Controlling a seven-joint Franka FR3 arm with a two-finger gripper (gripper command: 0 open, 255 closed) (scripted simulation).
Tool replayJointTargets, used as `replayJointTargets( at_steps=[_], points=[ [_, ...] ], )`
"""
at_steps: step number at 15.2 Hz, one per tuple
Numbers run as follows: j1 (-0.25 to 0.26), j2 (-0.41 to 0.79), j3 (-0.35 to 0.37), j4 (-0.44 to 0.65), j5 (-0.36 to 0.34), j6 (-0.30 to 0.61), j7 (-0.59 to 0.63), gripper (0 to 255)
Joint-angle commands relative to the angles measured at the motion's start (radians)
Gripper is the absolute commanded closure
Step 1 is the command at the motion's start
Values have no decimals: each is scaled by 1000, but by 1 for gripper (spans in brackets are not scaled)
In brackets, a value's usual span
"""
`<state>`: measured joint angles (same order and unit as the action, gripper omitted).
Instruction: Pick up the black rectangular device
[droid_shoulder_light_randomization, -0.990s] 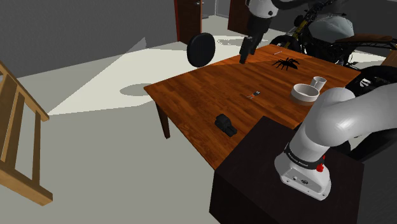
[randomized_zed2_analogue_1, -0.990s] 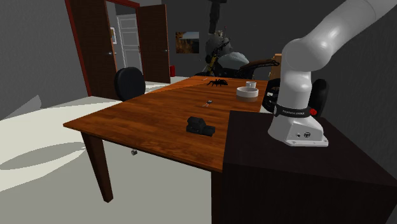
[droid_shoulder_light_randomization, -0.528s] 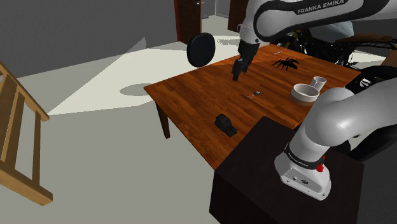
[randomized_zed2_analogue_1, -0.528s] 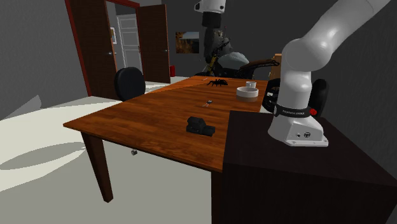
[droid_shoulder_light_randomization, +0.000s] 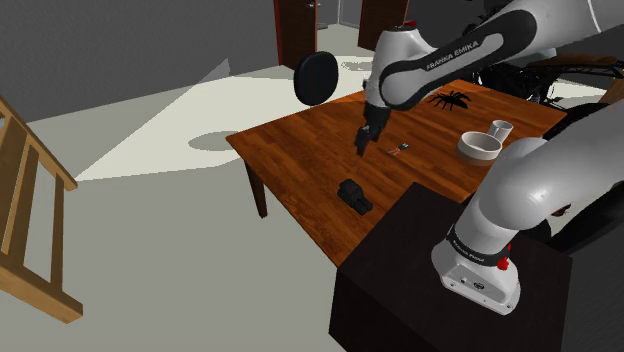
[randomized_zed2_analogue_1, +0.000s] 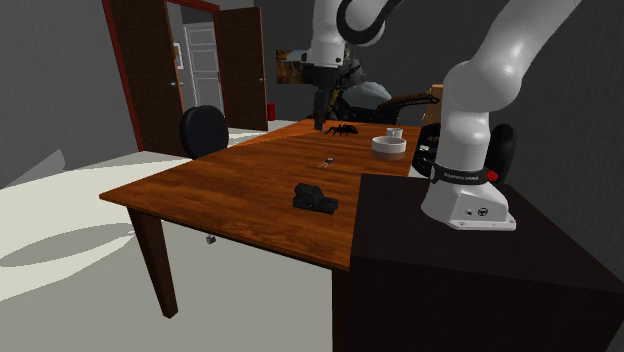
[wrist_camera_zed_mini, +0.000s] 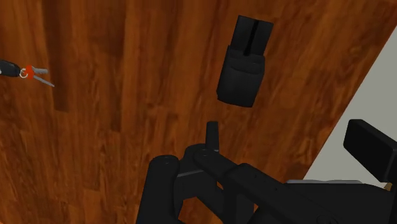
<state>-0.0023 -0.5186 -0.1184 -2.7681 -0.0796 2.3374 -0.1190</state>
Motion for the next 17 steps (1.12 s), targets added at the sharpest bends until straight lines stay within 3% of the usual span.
replayJointTargets(
  at_steps=[1,8,12,17],
  points=[
    [3,72,-9,-12,7,79,0,0],
    [39,374,-46,-24,84,361,-41,0],
    [69,570,-49,6,230,505,-138,0],
    [49,677,-4,27,339,586,-219,0]
  ],
)
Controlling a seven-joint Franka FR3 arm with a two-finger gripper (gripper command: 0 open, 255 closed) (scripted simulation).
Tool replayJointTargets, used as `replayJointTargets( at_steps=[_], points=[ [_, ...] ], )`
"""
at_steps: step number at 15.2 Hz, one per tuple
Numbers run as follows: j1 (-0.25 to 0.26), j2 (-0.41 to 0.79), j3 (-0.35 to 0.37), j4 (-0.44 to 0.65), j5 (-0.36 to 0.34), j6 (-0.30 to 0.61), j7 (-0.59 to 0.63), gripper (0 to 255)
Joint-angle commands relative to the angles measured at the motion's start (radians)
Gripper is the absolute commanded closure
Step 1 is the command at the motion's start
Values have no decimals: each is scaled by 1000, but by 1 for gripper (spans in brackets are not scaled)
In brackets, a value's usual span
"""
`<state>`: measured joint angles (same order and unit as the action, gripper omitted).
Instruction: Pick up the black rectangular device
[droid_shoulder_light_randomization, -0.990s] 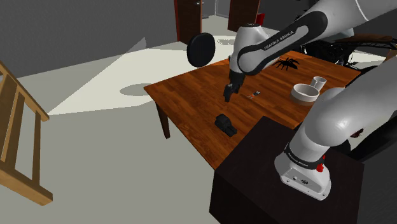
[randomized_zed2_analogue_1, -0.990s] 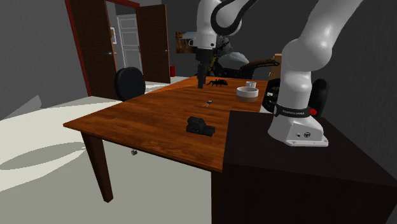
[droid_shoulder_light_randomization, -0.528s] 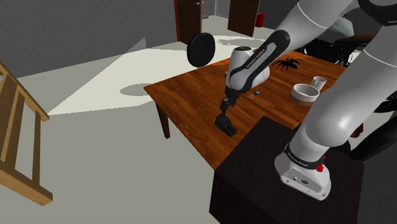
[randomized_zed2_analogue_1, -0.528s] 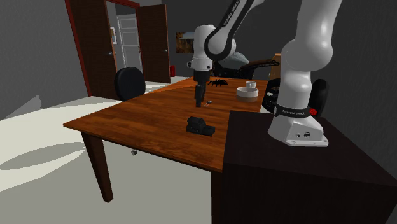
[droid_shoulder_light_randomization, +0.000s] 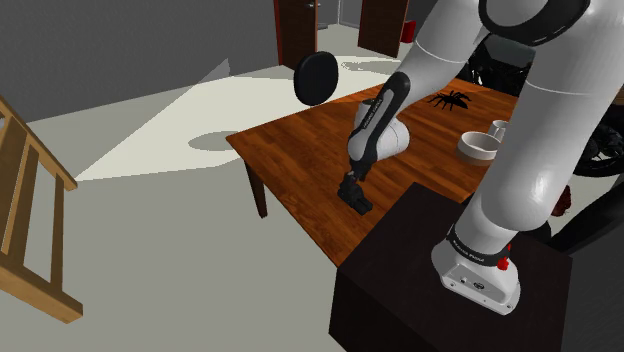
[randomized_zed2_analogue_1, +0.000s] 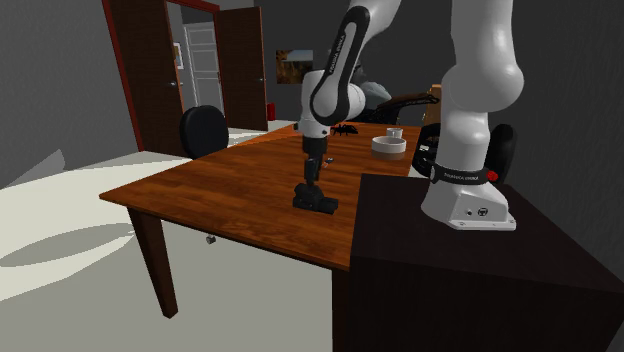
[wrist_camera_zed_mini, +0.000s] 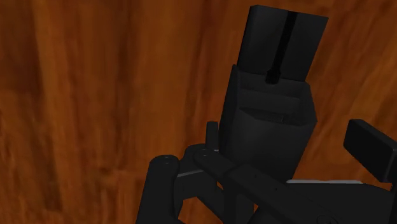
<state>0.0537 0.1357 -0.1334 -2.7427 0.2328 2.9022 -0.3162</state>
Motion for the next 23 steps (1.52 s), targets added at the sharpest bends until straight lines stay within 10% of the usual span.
replayJointTargets(
  at_steps=[1,5,6,15,23],
  points=[
    [-15,43,23,5,46,37,-38,0],
    [-43,93,61,17,91,75,-74,0],
    [-43,92,60,17,90,74,-74,255],
    [-43,93,61,17,91,75,-74,255],
    [20,-62,-35,-12,-58,-47,43,255]
  ],
)
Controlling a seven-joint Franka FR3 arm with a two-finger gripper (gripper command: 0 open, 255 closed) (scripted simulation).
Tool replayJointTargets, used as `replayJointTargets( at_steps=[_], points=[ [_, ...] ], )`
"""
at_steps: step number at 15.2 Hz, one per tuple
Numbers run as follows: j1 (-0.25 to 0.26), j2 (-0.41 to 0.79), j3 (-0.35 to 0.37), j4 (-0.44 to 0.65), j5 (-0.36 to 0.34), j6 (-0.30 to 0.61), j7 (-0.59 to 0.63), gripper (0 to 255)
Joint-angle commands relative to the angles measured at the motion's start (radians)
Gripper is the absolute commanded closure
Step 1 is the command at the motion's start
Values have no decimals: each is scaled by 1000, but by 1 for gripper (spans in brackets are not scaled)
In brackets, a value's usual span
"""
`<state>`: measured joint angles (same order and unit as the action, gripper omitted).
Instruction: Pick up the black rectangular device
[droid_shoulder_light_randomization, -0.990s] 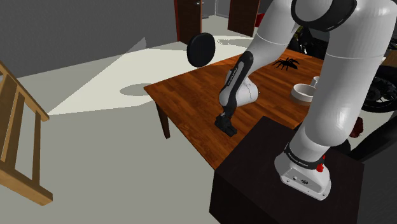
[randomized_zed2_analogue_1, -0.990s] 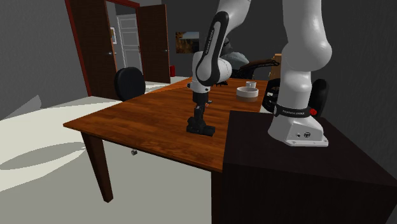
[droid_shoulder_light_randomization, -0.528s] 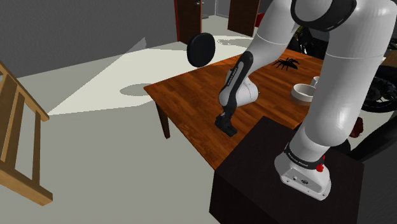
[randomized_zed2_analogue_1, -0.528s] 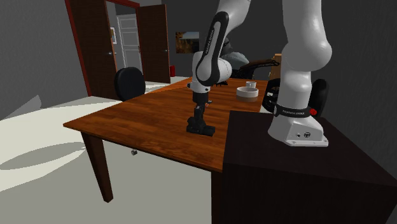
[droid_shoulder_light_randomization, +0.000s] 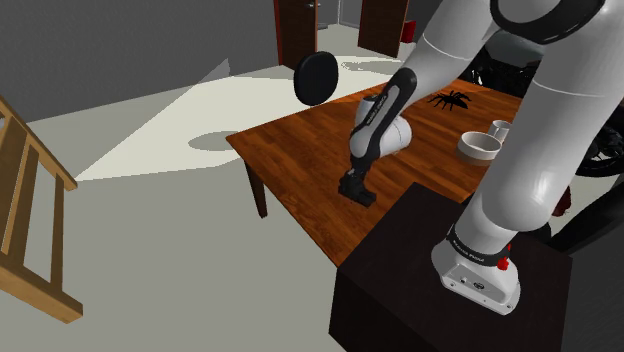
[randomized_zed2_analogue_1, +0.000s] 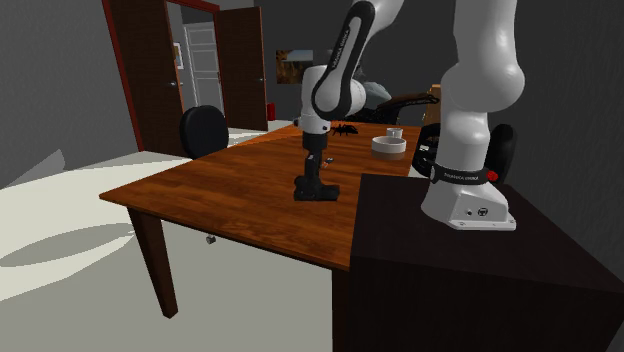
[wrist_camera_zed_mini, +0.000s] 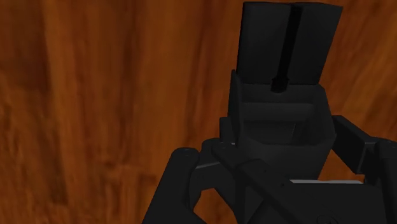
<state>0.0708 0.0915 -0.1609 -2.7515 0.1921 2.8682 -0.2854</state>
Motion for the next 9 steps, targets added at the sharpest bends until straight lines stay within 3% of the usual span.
replayJointTargets(
  at_steps=[1,9],
  points=[
    [4,-36,-14,-6,-35,-29,26,255],
    [-3,-149,-26,-11,-124,-133,92,255]
  ],
)
